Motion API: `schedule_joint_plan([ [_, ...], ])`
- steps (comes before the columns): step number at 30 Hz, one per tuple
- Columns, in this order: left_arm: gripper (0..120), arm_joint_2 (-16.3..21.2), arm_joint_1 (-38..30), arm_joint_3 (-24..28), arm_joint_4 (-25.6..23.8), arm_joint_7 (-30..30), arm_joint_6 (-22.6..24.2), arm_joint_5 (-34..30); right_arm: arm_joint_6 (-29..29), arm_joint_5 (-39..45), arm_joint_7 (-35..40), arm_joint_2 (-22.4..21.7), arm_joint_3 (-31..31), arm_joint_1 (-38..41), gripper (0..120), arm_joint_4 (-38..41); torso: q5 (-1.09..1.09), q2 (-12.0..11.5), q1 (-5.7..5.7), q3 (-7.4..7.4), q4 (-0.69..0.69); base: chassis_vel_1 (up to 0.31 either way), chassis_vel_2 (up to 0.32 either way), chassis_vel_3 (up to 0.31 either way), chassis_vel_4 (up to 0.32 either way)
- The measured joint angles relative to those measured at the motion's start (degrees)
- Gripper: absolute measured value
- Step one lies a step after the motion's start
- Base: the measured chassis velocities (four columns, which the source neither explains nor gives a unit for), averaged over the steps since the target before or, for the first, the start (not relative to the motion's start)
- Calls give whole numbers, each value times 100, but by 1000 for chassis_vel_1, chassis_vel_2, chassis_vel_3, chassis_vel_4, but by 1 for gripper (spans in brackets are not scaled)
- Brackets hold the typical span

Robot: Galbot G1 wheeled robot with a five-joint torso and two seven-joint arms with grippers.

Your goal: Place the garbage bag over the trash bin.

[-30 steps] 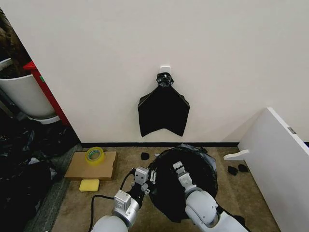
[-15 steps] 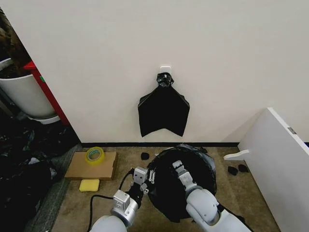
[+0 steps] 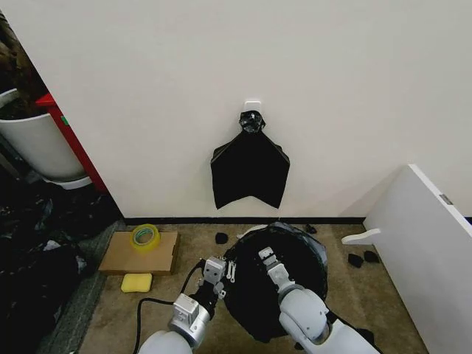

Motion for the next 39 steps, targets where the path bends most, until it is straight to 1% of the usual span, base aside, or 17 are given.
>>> schedule_joint_plan([
  [3,0,-44,-37,39,120,-12,-39,94,-6,20,-2,7,-18,-37,0,111,-1,0,0,0,-1,0,0,0,0],
  [8,0,-65,-48,120,145,0,-72,219,-29,-3,-2,83,-93,-3,0,92,0,0,0,0,0,0,0,0,0],
  [15,0,-24,25,125,100,19,-124,306,38,-179,20,153,-62,36,0,-299,0,0,0,0,0,0,0,0,0],
  [19,0,-25,32,125,100,21,-137,332,45,-176,38,155,-58,8,0,-246,0,0,0,0,0,0,0,0,0],
  [24,0,-60,21,147,135,23,-141,344,38,-163,42,155,-111,-74,0,21,0,0,0,0,0,0,0,0,0],
  [35,0,-38,113,68,103,59,-175,389,125,-160,41,188,-102,-31,0,-83,0,0,0,0,0,0,0,0,0],
  [37,0,-98,52,-13,190,35,-175,253,126,-121,36,164,-101,-92,0,84,0,0,0,0,0,0,0,0,0],
  [39,0,-181,-69,-124,266,-41,-99,-45,128,-68,-1,129,-99,-186,0,325,0,0,0,0,0,0,0,0,0],
])
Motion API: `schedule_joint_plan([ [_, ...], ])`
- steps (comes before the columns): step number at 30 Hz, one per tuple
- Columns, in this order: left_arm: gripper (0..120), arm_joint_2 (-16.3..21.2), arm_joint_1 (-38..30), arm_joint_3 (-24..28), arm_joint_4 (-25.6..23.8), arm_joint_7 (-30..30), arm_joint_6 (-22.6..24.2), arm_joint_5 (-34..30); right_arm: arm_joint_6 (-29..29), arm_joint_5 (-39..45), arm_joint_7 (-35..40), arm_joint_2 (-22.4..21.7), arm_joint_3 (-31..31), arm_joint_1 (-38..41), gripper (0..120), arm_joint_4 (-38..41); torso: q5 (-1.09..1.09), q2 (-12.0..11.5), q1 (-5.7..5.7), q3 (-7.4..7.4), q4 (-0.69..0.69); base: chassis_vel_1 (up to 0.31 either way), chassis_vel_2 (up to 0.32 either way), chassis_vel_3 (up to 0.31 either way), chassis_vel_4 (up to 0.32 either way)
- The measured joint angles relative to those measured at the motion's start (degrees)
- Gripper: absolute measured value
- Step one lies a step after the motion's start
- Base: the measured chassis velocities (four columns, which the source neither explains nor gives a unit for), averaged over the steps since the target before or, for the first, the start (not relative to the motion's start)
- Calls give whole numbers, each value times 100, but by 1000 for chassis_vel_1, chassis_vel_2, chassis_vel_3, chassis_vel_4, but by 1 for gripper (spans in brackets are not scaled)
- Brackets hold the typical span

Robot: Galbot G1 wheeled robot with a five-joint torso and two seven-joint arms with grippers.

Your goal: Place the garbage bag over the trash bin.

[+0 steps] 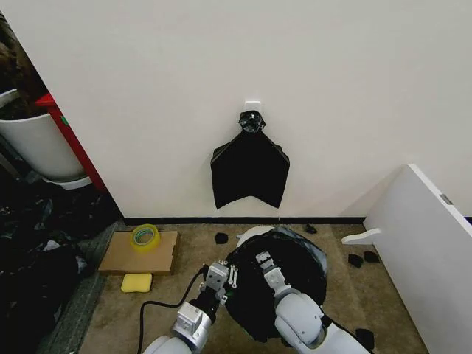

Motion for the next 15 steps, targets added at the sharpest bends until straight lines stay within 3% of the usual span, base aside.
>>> schedule_joint_plan([
  [11,0,-296,-365,-755,363,-403,387,-1358,391,504,-721,-404,400,-767,1,1608,1,0,0,0,1,0,0,0,0],
  [15,0,-419,-364,-946,454,-622,491,-1834,982,642,-1211,-607,813,-1444,18,2384,0,0,0,0,0,0,0,0,0],
])
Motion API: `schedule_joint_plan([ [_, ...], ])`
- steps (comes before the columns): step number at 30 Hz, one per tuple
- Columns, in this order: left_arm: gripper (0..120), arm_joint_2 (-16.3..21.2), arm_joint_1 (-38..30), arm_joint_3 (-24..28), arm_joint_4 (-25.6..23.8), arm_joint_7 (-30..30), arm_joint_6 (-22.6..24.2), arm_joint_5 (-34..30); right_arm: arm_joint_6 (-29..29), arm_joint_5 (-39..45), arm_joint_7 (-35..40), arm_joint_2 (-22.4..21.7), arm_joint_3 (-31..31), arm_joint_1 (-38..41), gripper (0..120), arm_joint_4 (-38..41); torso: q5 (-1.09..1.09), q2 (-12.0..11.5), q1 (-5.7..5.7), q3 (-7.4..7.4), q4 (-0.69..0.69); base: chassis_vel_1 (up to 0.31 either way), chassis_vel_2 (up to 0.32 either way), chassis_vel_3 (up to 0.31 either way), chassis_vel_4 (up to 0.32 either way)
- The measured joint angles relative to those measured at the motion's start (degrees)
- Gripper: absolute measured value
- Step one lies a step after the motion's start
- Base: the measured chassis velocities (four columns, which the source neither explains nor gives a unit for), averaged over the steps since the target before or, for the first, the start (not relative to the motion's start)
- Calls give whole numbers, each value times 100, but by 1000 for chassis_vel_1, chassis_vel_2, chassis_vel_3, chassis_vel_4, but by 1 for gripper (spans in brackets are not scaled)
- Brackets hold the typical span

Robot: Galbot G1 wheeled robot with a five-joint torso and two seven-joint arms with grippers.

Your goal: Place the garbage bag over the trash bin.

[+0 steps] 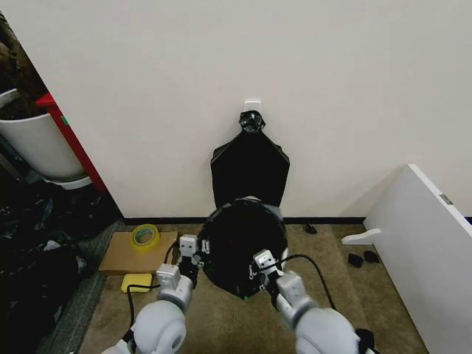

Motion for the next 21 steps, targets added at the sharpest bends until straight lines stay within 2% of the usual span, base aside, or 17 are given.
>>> schedule_joint_plan([
  [1,0,0,0,0,0,0,0,0,0,0,0,0,0,0,18,0,0,0,0,0,0,0,0,0,0],
  [3,0,-90,64,-72,3,-154,63,-305,367,126,-136,-81,237,-425,30,290,0,0,0,-1,-2,0,0,0,0],
  [5,0,-113,95,-80,-13,-198,86,-395,450,151,-140,-102,279,-509,32,327,0,0,0,0,0,0,0,0,0],
  [6,0,-143,114,-86,-37,-291,141,-585,621,163,-141,-139,406,-747,38,392,0,0,0,0,3,0,0,0,0],
  [7,0,-158,96,-96,-49,-392,198,-790,765,139,-134,-151,563,-1028,43,426,0,0,0,0,0,0,0,0,0],
  [9,0,-160,81,-101,-49,-428,214,-857,817,105,-121,-152,624,-1147,46,431,0,0,0,0,0,0,0,0,0],
  [12,0,-137,36,-117,-46,-505,249,-997,1063,-242,116,-106,800,-1555,61,358,0,0,0,-1,-1,0,0,0,0],
  [13,0,-137,36,-117,-46,-505,249,-997,1063,-242,116,-106,800,-1555,61,358,0,0,0,-1,-1,0,0,0,0],
  [17,0,-87,95,-110,-146,-501,251,-993,1064,-524,398,-20,799,-1462,80,123,1,0,0,0,0,0,0,0,0],
  [21,0,-72,133,-110,-189,-485,247,-953,962,-512,473,19,764,-1358,88,26,0,0,0,0,0,0,0,0,0],
])
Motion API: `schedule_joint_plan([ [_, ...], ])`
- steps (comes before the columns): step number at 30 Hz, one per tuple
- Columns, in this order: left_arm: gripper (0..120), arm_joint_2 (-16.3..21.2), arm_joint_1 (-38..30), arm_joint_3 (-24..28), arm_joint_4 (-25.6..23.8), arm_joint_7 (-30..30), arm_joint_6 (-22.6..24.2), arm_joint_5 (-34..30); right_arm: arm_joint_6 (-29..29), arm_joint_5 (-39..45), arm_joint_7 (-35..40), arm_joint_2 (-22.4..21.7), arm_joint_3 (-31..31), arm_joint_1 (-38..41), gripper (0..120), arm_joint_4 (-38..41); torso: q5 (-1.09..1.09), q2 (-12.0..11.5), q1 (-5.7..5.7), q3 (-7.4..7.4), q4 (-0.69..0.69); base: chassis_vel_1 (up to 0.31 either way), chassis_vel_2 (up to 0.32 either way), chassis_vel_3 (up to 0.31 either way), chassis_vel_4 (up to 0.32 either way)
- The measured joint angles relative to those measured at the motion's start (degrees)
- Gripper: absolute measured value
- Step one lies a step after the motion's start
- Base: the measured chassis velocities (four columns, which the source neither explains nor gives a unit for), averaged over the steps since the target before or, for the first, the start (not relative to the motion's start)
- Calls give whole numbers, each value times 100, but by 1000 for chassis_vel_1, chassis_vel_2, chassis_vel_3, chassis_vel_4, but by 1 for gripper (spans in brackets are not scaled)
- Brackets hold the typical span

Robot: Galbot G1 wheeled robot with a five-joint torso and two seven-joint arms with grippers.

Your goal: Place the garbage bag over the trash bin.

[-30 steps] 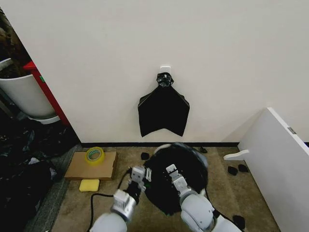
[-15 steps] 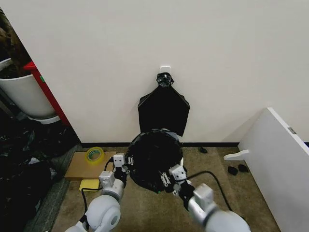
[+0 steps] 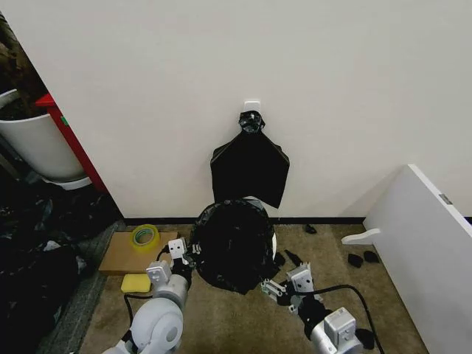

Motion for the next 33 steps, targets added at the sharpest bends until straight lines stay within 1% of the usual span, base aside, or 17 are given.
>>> schedule_joint_plan([
  [1,0,0,0,0,0,0,0,0,0,0,0,0,0,0,88,0,0,0,0,0,0,0,0,0,0],
  [4,0,16,30,11,-19,38,-28,77,-62,16,36,44,-47,146,74,-141,0,0,0,0,0,0,0,0,0],
  [5,0,16,30,11,-19,38,-28,77,-62,16,36,44,-47,146,74,-141,0,0,0,0,0,0,0,0,0],
  [6,0,17,35,16,-24,48,-32,92,-69,17,37,50,-55,162,71,-159,0,0,0,0,1,0,0,0,0],
  [8,0,19,49,42,-48,85,-41,133,-110,17,42,64,-86,217,59,-215,-1,0,0,0,0,0,0,0,0],
  [9,0,19,49,42,-48,85,-41,133,-110,17,42,64,-86,217,59,-215,-1,0,0,0,0,0,0,0,0],
  [10,0,18,51,52,-52,92,-43,141,-126,16,49,64,-95,235,55,-239,-1,0,0,0,0,0,0,0,0],
  [13,0,13,50,72,-68,108,-44,160,-196,10,82,62,-99,276,40,-309,-1,0,0,0,0,0,0,0,0],
  [14,0,13,50,72,-68,108,-44,160,-196,10,82,62,-99,276,40,-309,-1,0,0,0,0,0,0,0,0],
  [16,0,14,47,73,-68,137,-57,201,-240,8,133,60,-99,291,33,-353,-1,0,0,0,0,0,0,0,0],
  [19,0,19,44,73,-68,161,-73,218,-311,8,230,64,-102,306,30,-387,-1,0,0,0,0,0,0,0,0],
  [21,0,25,44,73,-73,171,-76,220,-340,10,288,68,-105,320,20,-409,0,0,0,0,0,0,0,0,0],
  [22,0,25,44,73,-73,171,-76,220,-340,10,288,68,-105,320,20,-409,0,0,0,0,0,0,0,0,0],
  [24,0,26,44,73,-85,175,-81,221,-350,20,308,69,-108,335,12,-409,0,0,0,0,0,0,0,0,0],
  [25,0,26,44,73,-85,175,-81,221,-350,20,308,69,-108,335,12,-409,0,0,0,0,0,0,0,0,0],
  [27,0,24,51,73,-99,178,-86,221,-356,31,314,68,-111,355,1,-409,0,0,0,1,0,0,0,0,0],
  [33,0,19,64,73,-119,182,-91,223,-358,43,316,68,-129,375,0,-411,0,0,0,1,0,0,0,0,0],
])
